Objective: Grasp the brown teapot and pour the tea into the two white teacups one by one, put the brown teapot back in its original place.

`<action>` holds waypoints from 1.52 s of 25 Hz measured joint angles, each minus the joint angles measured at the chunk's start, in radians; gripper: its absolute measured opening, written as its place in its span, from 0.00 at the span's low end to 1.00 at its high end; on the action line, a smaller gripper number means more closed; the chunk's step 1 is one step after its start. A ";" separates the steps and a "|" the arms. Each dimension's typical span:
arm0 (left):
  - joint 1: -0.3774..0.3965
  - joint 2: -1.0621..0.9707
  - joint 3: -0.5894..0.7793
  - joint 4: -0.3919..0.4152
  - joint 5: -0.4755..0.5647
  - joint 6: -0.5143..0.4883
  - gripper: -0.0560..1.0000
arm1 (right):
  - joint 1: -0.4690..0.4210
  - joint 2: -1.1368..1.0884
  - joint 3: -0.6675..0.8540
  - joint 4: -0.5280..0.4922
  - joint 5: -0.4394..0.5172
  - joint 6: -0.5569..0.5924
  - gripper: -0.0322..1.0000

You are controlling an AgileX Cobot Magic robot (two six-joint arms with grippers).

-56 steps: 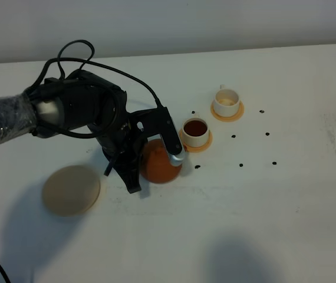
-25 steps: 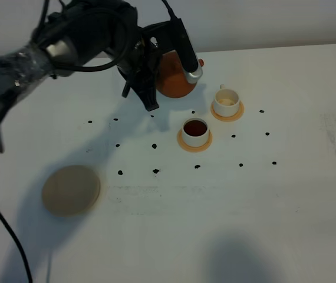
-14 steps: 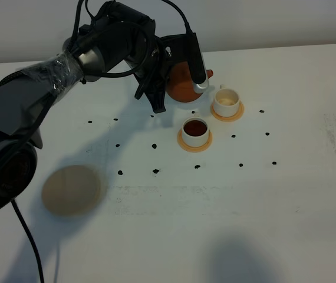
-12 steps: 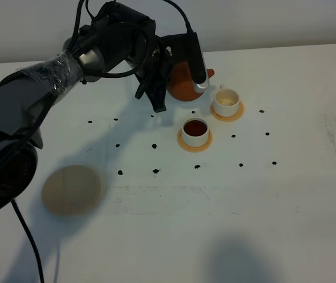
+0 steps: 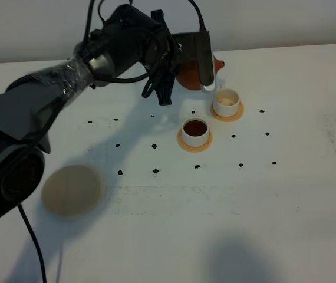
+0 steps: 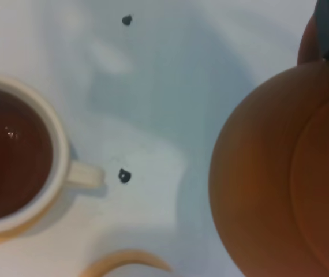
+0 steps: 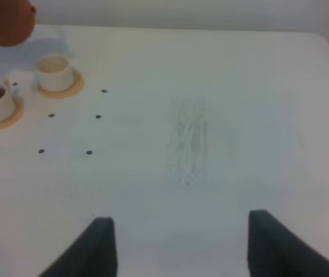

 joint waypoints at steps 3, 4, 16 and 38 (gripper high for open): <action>-0.008 0.018 0.000 0.005 -0.004 0.026 0.17 | 0.000 0.000 0.000 0.000 0.000 0.000 0.50; -0.008 0.021 0.000 0.005 -0.004 0.034 0.17 | 0.000 0.000 0.000 0.000 0.000 0.000 0.50; -0.025 0.031 0.000 0.099 -0.005 0.053 0.17 | 0.000 0.000 0.000 0.000 0.000 -0.001 0.50; -0.058 0.032 0.000 0.290 -0.061 0.054 0.17 | 0.000 0.000 0.000 0.000 0.000 -0.001 0.50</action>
